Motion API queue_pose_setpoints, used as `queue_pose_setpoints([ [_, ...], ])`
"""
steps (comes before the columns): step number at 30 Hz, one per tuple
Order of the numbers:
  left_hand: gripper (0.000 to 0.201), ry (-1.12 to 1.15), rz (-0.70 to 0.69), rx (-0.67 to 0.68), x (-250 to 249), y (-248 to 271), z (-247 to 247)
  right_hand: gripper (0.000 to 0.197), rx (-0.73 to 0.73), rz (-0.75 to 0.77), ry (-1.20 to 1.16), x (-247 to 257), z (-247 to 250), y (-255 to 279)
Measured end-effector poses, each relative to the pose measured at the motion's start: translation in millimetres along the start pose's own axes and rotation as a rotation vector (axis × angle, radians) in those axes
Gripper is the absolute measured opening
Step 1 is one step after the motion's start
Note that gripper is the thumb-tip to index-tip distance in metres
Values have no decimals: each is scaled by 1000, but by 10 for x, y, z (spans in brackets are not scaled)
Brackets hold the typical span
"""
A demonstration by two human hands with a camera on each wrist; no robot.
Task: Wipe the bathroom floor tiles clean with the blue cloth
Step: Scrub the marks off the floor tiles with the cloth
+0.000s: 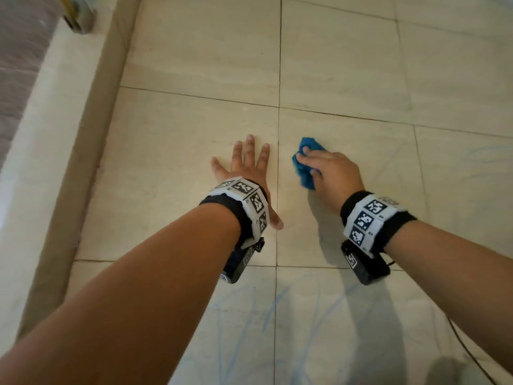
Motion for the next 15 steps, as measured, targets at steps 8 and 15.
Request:
queue_pose_setpoints([
  [8, 156, -8, -11, 11, 3, 69, 21, 44, 111, -63, -14, 266, -12, 159],
  [15, 155, 9, 17, -26, -27, 66, 7, 31, 123, 217, -38, 195, -42, 296],
])
Point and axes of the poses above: each hand's wrist, its own y-axis away from the middle knuckle, its own z-axis out of the back of the hand, x = y × z, the point moved 4 cm from there along -y, towards the middle knuckle, and after that the axes turned 11 degrees about z, right-handed, at the moved point
